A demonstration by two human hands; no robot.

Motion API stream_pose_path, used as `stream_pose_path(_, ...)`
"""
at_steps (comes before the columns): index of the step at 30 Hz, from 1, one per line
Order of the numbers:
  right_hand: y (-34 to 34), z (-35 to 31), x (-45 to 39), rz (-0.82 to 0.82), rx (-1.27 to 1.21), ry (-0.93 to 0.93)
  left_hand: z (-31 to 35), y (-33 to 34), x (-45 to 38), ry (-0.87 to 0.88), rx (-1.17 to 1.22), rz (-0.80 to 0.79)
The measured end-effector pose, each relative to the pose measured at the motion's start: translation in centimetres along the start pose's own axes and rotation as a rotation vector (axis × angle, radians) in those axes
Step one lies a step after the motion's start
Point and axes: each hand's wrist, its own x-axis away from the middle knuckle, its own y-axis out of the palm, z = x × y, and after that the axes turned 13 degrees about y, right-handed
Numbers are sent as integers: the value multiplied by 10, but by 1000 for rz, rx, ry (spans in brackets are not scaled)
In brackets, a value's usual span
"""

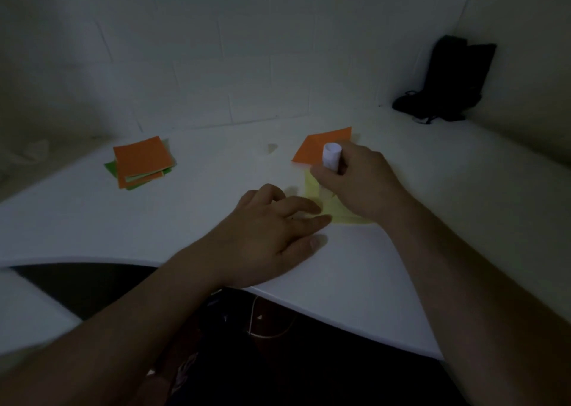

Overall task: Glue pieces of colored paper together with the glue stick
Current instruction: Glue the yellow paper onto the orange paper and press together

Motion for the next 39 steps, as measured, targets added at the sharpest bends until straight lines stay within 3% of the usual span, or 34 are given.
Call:
stream_pose_path(23, 26, -14, -1, 23, 42, -24, 0, -2, -1, -18, 31, -27)
stream_pose_path(27, 5, -15, -4, 103, -199, 63, 1, -2, 0, -31, 32, -24)
stream_pose_path(29, -4, -9, -7, 156, -193, 84, 1, -1, 0, -39, 16, -21)
stream_pose_path(39, 8, -1, -3, -23, 30, -3, 1, -2, -1, -31, 25, -34)
